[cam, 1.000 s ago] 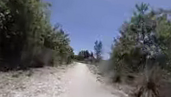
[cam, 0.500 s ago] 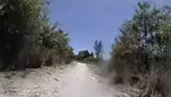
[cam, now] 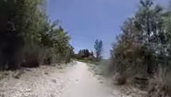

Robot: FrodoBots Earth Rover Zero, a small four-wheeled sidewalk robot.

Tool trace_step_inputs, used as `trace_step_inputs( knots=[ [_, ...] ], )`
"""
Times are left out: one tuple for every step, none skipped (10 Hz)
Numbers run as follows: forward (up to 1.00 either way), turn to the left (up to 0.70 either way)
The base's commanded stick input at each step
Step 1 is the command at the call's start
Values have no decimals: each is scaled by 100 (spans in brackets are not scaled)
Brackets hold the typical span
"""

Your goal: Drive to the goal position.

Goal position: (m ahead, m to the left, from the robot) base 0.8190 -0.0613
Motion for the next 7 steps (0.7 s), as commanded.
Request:
trace_step_inputs(
  knots=[
    [45,0],
    [45,0],
    [45,0],
    [45,0],
    [45,0],
    [45,0],
    [45,0]
  ],
)
